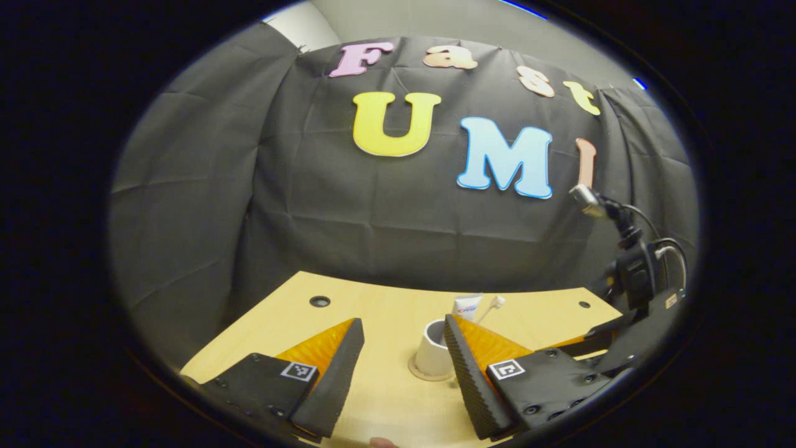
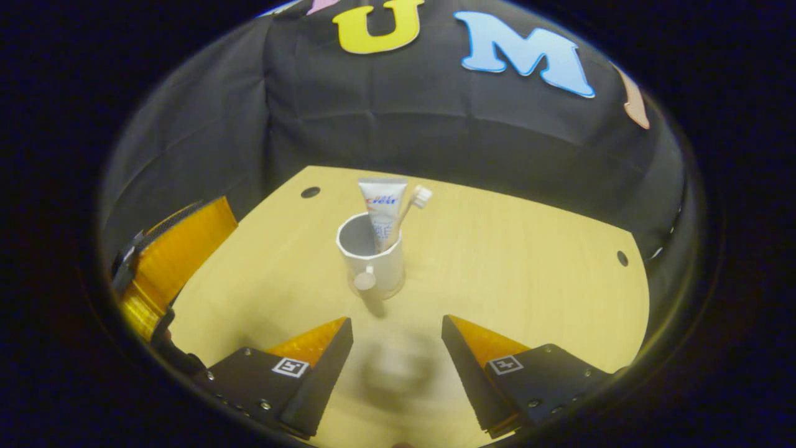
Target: Put the toothbrush and toothpaste on the desktop into the cup, then pick up the cup and place it on the coaster on the desktop.
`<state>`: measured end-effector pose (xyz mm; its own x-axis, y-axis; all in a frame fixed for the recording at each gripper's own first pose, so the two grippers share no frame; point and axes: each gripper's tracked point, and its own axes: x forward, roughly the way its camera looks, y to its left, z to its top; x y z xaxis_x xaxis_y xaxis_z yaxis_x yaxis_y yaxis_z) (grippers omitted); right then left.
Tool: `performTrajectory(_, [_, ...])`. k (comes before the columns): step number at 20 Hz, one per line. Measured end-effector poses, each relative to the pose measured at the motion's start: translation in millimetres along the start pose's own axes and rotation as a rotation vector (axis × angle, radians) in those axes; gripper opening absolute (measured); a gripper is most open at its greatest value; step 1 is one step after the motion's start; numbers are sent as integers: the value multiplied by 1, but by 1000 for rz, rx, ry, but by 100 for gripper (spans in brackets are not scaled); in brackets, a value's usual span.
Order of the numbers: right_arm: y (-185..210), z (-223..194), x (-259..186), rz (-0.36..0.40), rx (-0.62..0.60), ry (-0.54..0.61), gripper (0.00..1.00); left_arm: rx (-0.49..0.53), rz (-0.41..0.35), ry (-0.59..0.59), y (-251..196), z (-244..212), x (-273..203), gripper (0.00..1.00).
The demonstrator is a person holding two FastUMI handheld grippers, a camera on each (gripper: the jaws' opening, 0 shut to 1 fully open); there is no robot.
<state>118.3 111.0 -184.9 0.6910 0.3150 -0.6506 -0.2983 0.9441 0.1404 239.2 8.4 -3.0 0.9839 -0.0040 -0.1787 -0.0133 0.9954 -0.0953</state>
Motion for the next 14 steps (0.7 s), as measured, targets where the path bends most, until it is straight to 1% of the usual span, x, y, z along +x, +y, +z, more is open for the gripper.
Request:
performTrajectory(5, [-44,16,-75,-89,26,-185,89,6,-29,-34,-43,19,-24,85])
performTrajectory(8, [-64,29,-109,-154,31,-301,89,15,-39,-51,-64,27,-37,85])
performTrajectory(11, [-79,44,-145,-202,19,-410,88,19,-44,-77,-78,38,-50,84])
performTrajectory(14, [-87,56,-174,-240,-1,-503,88,26,-45,-103,-87,46,-62,84])
